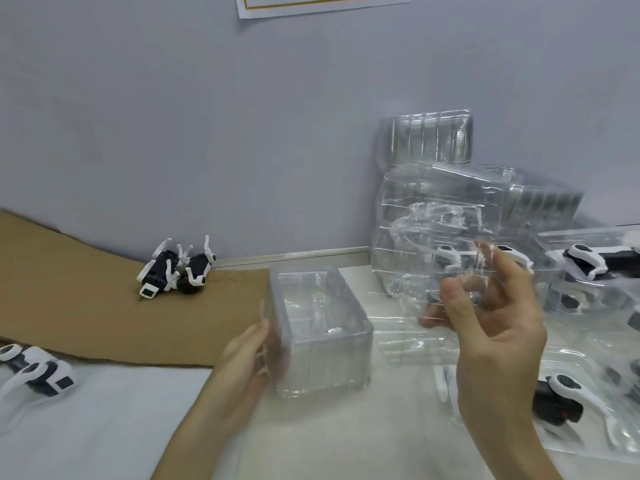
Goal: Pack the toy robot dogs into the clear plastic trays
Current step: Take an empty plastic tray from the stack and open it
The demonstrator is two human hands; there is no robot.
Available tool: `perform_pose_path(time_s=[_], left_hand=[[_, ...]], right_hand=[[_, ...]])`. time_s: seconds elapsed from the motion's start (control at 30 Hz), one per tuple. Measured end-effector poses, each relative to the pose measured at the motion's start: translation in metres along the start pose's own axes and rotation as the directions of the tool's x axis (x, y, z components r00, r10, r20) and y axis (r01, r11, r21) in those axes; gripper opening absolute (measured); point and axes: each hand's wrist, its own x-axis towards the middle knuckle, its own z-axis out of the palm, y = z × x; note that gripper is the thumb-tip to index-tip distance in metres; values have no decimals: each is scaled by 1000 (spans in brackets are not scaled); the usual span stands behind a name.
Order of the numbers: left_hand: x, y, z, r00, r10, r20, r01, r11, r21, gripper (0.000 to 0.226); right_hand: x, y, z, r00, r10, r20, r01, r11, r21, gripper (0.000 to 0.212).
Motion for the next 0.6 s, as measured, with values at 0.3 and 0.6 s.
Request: perform_pose_path(time_s=[0.3, 0.6], left_hand=[[-1, -12, 4, 941, 244, 234, -332, 797, 505, 112], [64, -8, 42, 890, 435, 136, -378, 538, 753, 96]], right_hand=[[-3, -3, 0, 998, -34, 44, 32, 999, 24, 45], [-12, -4, 5, 992, -6, 124, -1, 999, 53, 60]])
